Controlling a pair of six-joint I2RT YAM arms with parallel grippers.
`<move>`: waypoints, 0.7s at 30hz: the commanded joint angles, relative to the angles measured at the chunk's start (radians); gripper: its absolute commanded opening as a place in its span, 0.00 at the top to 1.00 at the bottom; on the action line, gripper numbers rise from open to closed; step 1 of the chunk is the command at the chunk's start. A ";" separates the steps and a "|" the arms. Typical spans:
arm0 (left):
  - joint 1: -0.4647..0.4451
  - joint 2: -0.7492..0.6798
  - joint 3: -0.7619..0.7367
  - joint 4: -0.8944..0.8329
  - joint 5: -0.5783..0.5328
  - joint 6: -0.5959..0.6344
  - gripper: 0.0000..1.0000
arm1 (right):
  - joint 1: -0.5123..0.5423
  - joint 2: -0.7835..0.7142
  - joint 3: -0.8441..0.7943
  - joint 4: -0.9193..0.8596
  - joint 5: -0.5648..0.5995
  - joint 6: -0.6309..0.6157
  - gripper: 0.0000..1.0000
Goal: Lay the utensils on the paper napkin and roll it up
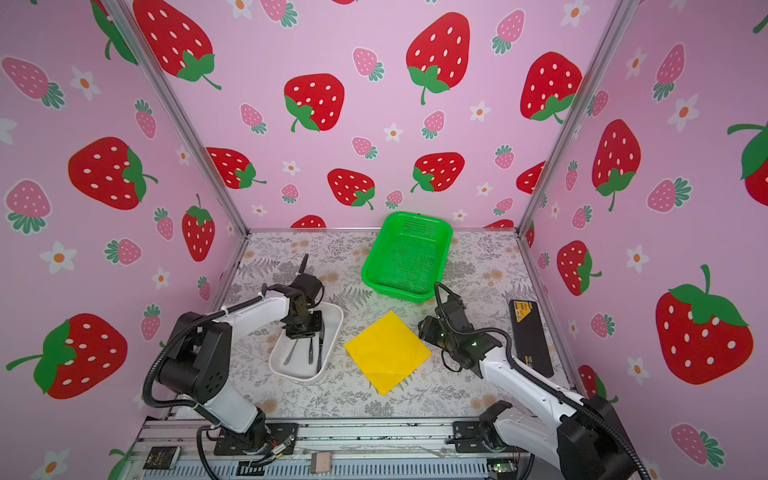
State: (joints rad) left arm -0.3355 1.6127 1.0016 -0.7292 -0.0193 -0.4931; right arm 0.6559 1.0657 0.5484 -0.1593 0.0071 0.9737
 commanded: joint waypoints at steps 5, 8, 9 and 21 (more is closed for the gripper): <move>-0.008 -0.172 0.072 -0.175 0.006 0.003 1.00 | -0.004 -0.045 -0.034 -0.001 0.016 0.036 0.44; -0.034 -0.210 0.092 -0.179 0.045 -0.030 1.00 | -0.004 -0.055 -0.040 0.001 0.021 0.036 0.44; -0.054 -0.215 0.108 -0.178 0.067 -0.043 1.00 | -0.005 -0.056 -0.042 0.001 0.022 0.036 0.44; -0.428 0.009 0.291 0.013 0.185 -0.254 1.00 | -0.005 -0.109 -0.080 -0.007 0.051 0.040 0.44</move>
State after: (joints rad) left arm -0.7330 1.5497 1.2552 -0.7799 0.1097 -0.6643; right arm 0.6559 0.9794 0.4858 -0.1574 0.0292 0.9955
